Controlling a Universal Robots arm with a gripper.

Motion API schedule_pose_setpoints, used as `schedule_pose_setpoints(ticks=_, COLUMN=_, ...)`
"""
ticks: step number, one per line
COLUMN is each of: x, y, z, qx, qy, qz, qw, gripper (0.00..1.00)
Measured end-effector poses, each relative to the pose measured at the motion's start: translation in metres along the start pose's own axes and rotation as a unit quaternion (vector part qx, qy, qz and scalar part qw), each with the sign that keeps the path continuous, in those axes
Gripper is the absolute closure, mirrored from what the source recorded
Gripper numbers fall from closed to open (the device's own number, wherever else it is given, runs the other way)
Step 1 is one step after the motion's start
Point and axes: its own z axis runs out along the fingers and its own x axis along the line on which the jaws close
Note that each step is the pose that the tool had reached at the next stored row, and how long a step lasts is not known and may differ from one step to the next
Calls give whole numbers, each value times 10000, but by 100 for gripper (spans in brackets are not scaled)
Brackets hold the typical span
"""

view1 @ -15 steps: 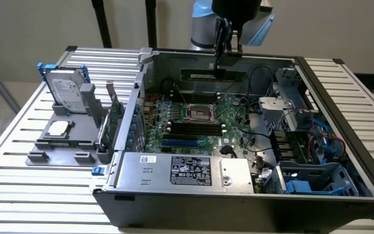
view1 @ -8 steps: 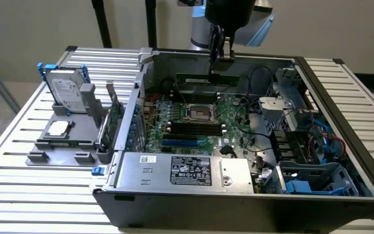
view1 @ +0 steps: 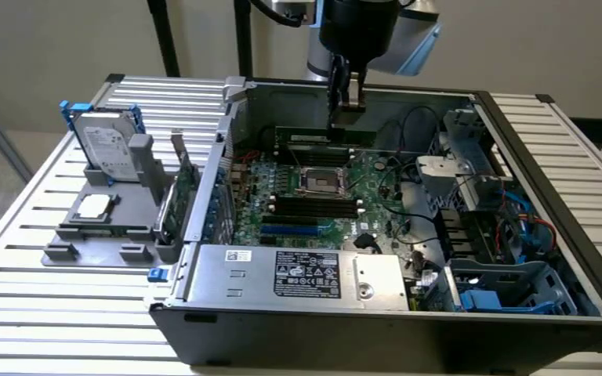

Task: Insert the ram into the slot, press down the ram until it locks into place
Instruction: 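Insert the ram into the slot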

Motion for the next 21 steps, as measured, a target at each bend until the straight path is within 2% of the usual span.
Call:
schedule_pose_setpoints(ticks=9, x=4, y=-7, z=163, qx=-2, qy=6, qz=-143, qw=9999, gripper=86)
schedule_pose_setpoints(ticks=21, x=7, y=-57, z=379, qx=-2, qy=6, qz=-149, qw=9999, gripper=86)
